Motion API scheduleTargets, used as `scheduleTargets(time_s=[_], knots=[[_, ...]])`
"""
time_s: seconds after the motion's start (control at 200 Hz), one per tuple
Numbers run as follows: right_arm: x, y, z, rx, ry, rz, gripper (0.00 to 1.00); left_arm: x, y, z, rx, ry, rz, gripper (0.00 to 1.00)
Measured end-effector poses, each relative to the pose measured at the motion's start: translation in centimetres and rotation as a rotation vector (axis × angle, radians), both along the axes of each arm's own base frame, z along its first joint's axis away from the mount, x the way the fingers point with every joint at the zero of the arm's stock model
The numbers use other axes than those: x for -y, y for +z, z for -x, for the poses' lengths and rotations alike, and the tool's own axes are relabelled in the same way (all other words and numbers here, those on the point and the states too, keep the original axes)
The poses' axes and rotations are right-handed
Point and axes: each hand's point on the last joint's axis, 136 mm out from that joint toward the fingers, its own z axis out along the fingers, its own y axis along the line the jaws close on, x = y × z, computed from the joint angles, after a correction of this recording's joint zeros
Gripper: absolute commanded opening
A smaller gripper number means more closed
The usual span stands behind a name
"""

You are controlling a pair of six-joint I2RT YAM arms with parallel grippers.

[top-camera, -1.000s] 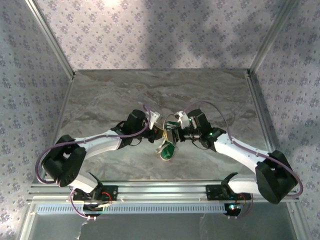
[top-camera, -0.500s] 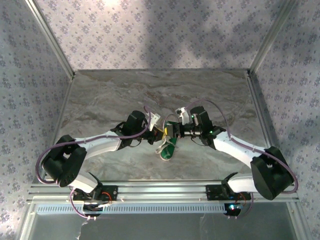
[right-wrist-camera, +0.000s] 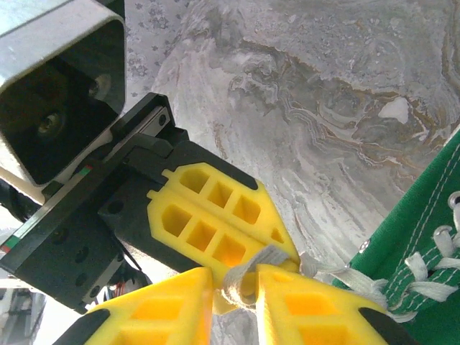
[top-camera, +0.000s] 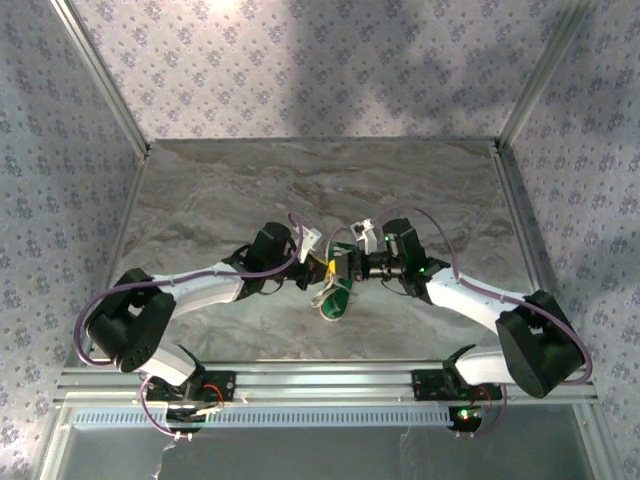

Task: Tie the shoes

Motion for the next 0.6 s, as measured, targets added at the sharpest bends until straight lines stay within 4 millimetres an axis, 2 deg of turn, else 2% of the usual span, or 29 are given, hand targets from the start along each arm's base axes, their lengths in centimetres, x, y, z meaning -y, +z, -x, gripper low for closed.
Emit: scheduleTargets(time_s=[0.065,0.21,0.445,0.55,0.6], knots=[[-0.1,0.0,0.1,-0.008,0.0,-0.007,0.16,0.0,0.0,0.0,0.001,0.0,0.001,0.0],[-0.3,0.3,0.1,-0.007,0.003,-0.018,0.0,0.0,0.1,-0.1,0.003,0.004,0.004,0.0],[0.3,-0.5,-0.6,-0.024,-0.055,0.018,0.0,-0.1,0.1,-0.2,0.0,0.011,0.01,0.0],[1.1,-1.1,-1.1,-0.031,-0.104,0.049,0.0,-0.3,-0.3,0.0,-0.008,0.014,0.007,0.24],[1.5,-1.3,-1.3,-0.032,-0.125,0.062,0.0,-0.5,-0.5,0.2,-0.013,0.017,0.005,0.31]])
